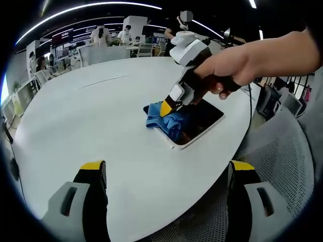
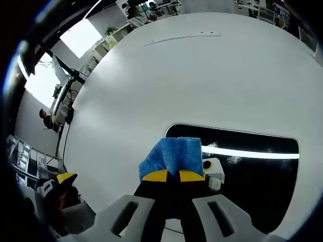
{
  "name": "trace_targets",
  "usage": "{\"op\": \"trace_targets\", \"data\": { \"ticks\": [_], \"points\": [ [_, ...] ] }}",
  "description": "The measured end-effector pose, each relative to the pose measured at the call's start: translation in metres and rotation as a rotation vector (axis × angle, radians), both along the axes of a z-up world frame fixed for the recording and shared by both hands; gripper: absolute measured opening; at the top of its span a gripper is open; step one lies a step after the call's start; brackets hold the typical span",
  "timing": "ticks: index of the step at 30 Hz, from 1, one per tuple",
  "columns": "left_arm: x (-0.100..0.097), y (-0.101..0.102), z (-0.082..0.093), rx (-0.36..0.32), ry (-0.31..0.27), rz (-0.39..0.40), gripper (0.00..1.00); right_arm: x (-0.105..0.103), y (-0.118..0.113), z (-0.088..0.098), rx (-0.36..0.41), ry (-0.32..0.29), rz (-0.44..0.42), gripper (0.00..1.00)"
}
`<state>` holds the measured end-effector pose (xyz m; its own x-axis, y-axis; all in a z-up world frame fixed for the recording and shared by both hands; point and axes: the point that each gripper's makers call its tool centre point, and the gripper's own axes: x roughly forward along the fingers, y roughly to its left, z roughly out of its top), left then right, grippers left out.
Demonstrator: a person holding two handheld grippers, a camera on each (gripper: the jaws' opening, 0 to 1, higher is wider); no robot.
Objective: Wipe the mirror surface with the cleaning cloth until all visible marks leave the cleaned area.
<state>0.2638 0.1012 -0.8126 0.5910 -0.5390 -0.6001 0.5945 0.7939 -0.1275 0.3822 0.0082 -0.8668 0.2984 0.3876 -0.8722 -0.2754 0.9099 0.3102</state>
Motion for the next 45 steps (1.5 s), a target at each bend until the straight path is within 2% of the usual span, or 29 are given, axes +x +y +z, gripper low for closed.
{"op": "trace_targets", "data": {
  "ticks": [13,45],
  "points": [
    [0.001,0.001,0.000,0.003,-0.002,0.006,0.99,0.001,-0.005,0.000,0.023,-0.012,0.032,0.00],
    [0.000,-0.001,0.000,0.002,-0.002,-0.002,0.99,0.003,-0.081,-0.003,0.041,-0.002,-0.030,0.00]
  ]
}}
